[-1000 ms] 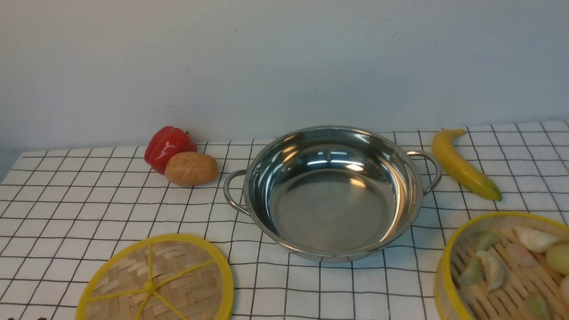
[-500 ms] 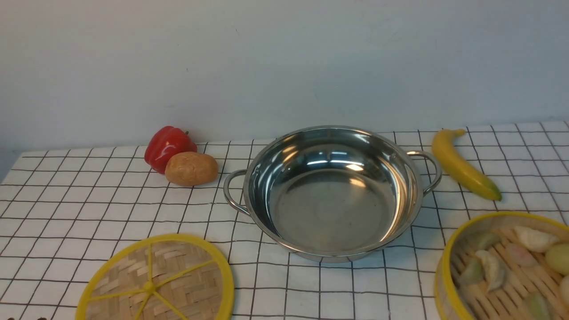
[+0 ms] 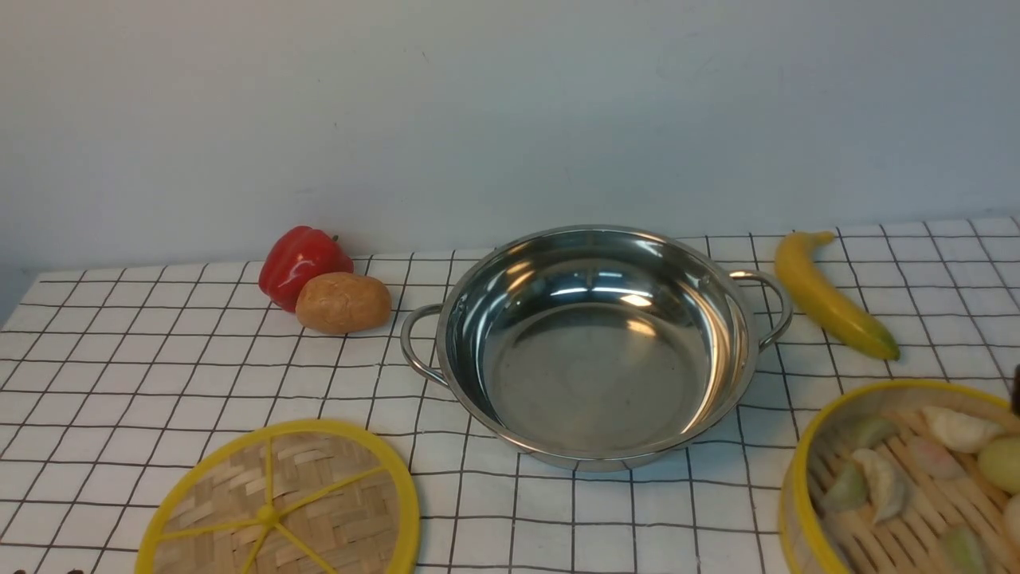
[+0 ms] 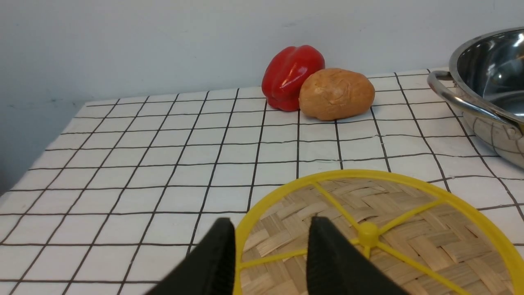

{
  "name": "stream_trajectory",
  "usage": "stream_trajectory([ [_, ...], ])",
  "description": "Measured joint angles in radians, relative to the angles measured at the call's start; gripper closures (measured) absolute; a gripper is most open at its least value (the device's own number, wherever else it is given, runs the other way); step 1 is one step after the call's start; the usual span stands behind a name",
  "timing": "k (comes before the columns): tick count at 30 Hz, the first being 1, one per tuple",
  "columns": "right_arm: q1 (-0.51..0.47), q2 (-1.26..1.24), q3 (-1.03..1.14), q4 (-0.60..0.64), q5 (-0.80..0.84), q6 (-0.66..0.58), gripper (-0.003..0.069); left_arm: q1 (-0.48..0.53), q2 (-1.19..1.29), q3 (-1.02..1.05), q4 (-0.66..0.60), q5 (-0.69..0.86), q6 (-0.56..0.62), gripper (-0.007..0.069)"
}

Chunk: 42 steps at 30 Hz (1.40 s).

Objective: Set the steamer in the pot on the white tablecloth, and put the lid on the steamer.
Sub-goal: 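Reach for and grasp the rim of the bamboo steamer holding the buns with the right gripper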

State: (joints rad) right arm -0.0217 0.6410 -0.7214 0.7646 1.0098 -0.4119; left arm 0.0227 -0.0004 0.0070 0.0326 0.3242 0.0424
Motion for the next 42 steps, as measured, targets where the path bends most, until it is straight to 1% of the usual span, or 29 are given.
stream_trajectory([
  [3,0.0,0.065,-0.003,-0.009,0.091,-0.009,0.0419,0.0,0.0,0.0,0.0,0.0,0.0,0.0381],
  [5,0.0,0.123,-0.004,-0.074,0.137,-0.014,0.0419,0.0,0.0,0.0,0.0,0.0,0.0,0.0381],
  [6,0.0,0.128,-0.004,-0.074,0.14,-0.014,0.0419,0.0,0.0,0.0,0.0,0.0,0.0,0.0381],
  [9,0.016,0.194,-0.004,-0.213,0.149,-0.023,0.0419,0.0,0.0,0.0,0.0,0.0,0.0,0.0381],
  [10,0.036,0.215,-0.004,-0.258,0.145,-0.024,0.0419,0.0,0.0,0.0,0.0,0.0,0.0,0.0381],
  [11,0.077,0.236,-0.005,-0.291,0.143,-0.029,0.0419,0.0,0.0,0.0,0.0,0.0,0.0,0.0381],
  [13,0.148,0.258,-0.006,-0.341,0.143,-0.03,0.0419,0.0,0.0,0.0,0.0,0.0,0.0,0.0381],
  [14,0.165,0.263,-0.006,-0.355,0.143,-0.029,0.0419,0.0,0.0,0.0,0.0,0.0,0.0,0.0381],
  [15,0.224,0.283,-0.006,-0.405,0.143,0.002,0.0419,0.0,0.0,0.0,0.0,0.0,0.0,0.0381],
  [20,0.384,0.36,-0.006,-0.599,0.096,0.201,0.0419,0.0,0.0,0.0,0.0,0.0,0.0,0.0381],
  [21,0.389,0.36,-0.006,-0.604,0.093,0.207,0.0419,0.0,0.0,0.0,0.0,0.0,0.0,0.0381],
  [22,0.423,0.386,-0.006,-0.631,0.075,0.25,0.0419,0.0,0.0,0.0,0.0,0.0,0.0,0.0381],
  [25,0.495,0.469,-0.006,-0.667,0.031,0.289,0.0419,0.0,0.0,0.0,0.0,0.0,0.0,0.0381],
  [28,0.517,0.526,-0.008,-0.682,0.001,0.312,0.0419,0.0,0.0,0.0,0.0,0.0,0.0,0.0381],
  [36,0.519,0.682,-0.011,-0.689,-0.088,0.327,0.0419,0.0,0.0,0.0,0.0,0.0,0.0,0.0381],
  [42,0.519,0.793,-0.011,-0.692,-0.121,0.327,0.0419,0.0,0.0,0.0,0.0,0.0,0.0,0.0381],
])
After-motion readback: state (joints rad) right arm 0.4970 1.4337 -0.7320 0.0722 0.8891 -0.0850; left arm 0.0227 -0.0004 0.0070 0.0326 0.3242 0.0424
